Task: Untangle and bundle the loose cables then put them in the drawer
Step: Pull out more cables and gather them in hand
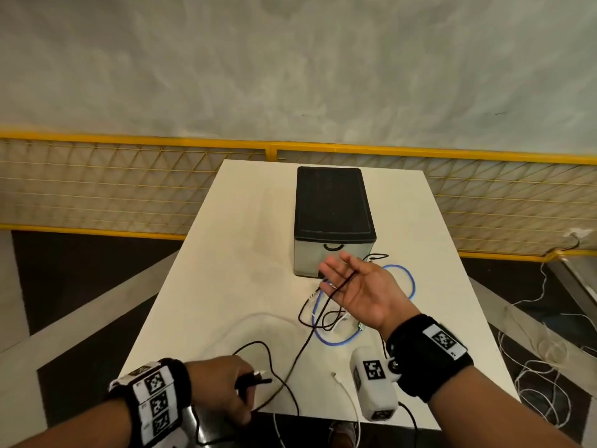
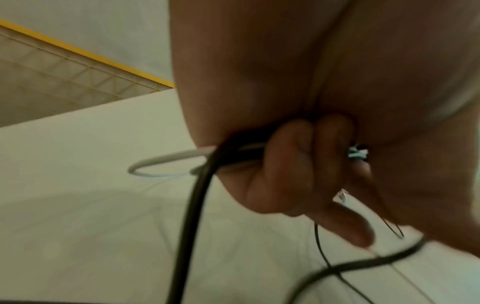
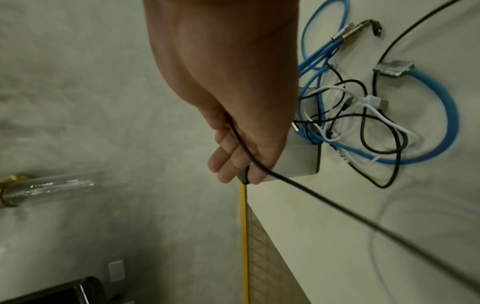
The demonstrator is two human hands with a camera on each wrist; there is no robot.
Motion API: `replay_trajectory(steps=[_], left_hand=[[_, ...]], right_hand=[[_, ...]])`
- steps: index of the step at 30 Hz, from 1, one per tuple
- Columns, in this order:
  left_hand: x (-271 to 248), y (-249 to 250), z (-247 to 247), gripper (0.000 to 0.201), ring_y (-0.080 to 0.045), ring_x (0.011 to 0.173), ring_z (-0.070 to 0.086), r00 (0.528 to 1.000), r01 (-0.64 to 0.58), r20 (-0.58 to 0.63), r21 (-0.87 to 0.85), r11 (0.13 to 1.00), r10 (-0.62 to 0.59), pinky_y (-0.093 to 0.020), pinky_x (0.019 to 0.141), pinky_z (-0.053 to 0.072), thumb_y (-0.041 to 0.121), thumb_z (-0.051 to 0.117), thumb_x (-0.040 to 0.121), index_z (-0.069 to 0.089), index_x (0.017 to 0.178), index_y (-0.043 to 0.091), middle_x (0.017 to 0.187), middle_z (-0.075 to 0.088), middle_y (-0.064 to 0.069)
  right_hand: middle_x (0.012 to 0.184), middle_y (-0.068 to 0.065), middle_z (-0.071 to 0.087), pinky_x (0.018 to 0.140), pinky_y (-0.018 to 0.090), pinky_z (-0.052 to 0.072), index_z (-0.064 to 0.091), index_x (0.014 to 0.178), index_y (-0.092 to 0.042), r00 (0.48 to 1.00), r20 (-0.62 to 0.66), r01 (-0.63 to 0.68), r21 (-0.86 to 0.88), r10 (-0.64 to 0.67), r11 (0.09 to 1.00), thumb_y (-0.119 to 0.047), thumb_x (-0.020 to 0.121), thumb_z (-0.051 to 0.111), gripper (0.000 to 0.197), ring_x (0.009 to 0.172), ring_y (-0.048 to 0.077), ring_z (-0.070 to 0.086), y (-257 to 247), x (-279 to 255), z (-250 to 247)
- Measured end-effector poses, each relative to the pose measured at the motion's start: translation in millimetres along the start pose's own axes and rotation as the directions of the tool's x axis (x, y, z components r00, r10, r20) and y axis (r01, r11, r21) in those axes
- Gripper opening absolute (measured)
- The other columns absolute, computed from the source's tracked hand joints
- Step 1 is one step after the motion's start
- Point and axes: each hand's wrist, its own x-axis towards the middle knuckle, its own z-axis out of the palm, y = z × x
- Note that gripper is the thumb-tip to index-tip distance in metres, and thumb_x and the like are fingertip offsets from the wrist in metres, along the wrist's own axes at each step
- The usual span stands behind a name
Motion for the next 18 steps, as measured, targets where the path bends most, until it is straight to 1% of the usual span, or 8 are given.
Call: replay_trajectory(steps=[2,4,6,9,10,12,15,18], left_hand=[[-5.0,10.5,-7.4,0.018,-0.005,0.049,0.043,0.992,-0.042,-0.130,-0.276,0.960,0.006,-0.023,0.048,0.036,0.025,0.078,0.073,0.061,0.071,0.026,0.061,0.053,0.009],[1.3,32.2,-19.3,0.024,-0.008,0.042,0.030,0.933,-0.189,-0.358,-0.594,0.782,-0.046,-0.020,0.040,0.025,0.029,0.076,0.072,0.054,0.074,0.018,0.054,0.039,0.004],[12.9,63.0,-30.3,0.023,-0.007,0.040,0.032,0.834,-0.383,-0.551,-0.592,0.709,-0.009,-0.018,0.040,0.027,0.025,0.078,0.075,0.057,0.073,0.016,0.052,0.040,0.005],[31.7,103.0,-29.7,0.014,-0.006,0.057,0.058,0.754,-0.490,-0.641,-0.400,0.775,0.146,-0.027,0.058,0.053,0.011,0.079,0.075,0.067,0.081,0.015,0.067,0.065,0.005],[37.7,107.3,-26.6,0.018,-0.011,0.066,0.063,0.750,-0.481,-0.645,-0.378,0.791,0.147,-0.037,0.068,0.056,0.014,0.080,0.070,0.068,0.083,0.012,0.074,0.069,0.000],[45.4,108.6,-21.4,0.020,-0.017,0.070,0.064,0.747,-0.481,-0.654,-0.410,0.775,0.117,-0.042,0.072,0.056,0.016,0.077,0.065,0.067,0.080,0.007,0.074,0.069,-0.006],[49.3,100.2,-16.9,0.014,-0.005,0.060,0.059,0.803,-0.450,-0.573,-0.404,0.796,0.164,-0.023,0.065,0.048,0.003,0.078,0.067,0.065,0.068,0.010,0.063,0.065,0.007],[38.6,71.6,-8.8,0.027,0.003,0.055,0.057,0.920,-0.260,-0.365,-0.295,0.920,0.143,-0.013,0.060,0.045,-0.003,0.079,0.072,0.068,0.064,0.021,0.059,0.065,0.011]], right_hand=[[0.099,0.013,0.076,0.086,0.048,0.052,0.059,0.111,-0.013,1.000,0.009,0.019,-0.025,-0.019,0.999,-0.021,0.105,0.038,0.024,0.093,0.028,0.074,0.8,-2.4,0.2],[0.104,0.015,0.075,0.085,0.047,0.052,0.058,0.117,-0.011,1.000,0.017,0.004,-0.078,-0.002,0.997,-0.021,0.106,0.035,0.027,0.094,0.028,0.074,10.3,-5.3,2.5],[0.106,0.015,0.074,0.082,0.045,0.050,0.058,0.119,-0.011,0.999,0.019,-0.034,-0.109,0.036,0.993,-0.022,0.105,0.035,0.028,0.092,0.028,0.074,26.8,-8.3,7.5],[0.112,0.015,0.070,0.081,0.040,0.048,0.062,0.113,-0.008,0.991,0.086,-0.098,-0.098,0.107,0.990,-0.025,0.105,0.032,0.036,0.091,0.026,0.070,46.9,-12.9,19.4],[0.110,0.014,0.071,0.083,0.041,0.049,0.065,0.111,-0.006,0.985,0.113,-0.120,-0.088,0.130,0.989,-0.027,0.105,0.030,0.041,0.090,0.024,0.071,50.0,-15.8,23.1],[0.099,0.010,0.075,0.088,0.042,0.049,0.069,0.103,-0.006,0.975,0.148,-0.153,-0.088,0.165,0.984,-0.029,0.103,0.031,0.045,0.086,0.023,0.073,50.1,-21.0,26.3],[0.090,0.006,0.076,0.083,0.042,0.044,0.066,0.095,-0.012,0.981,0.089,-0.163,-0.119,0.174,0.980,-0.030,0.100,0.039,0.033,0.077,0.024,0.068,37.5,-21.6,19.2],[0.106,0.005,0.076,0.095,0.051,0.040,0.057,0.094,-0.020,0.993,-0.027,-0.116,-0.084,0.114,0.990,-0.027,0.103,0.038,0.022,0.103,0.022,0.067,12.8,-13.6,7.4]])
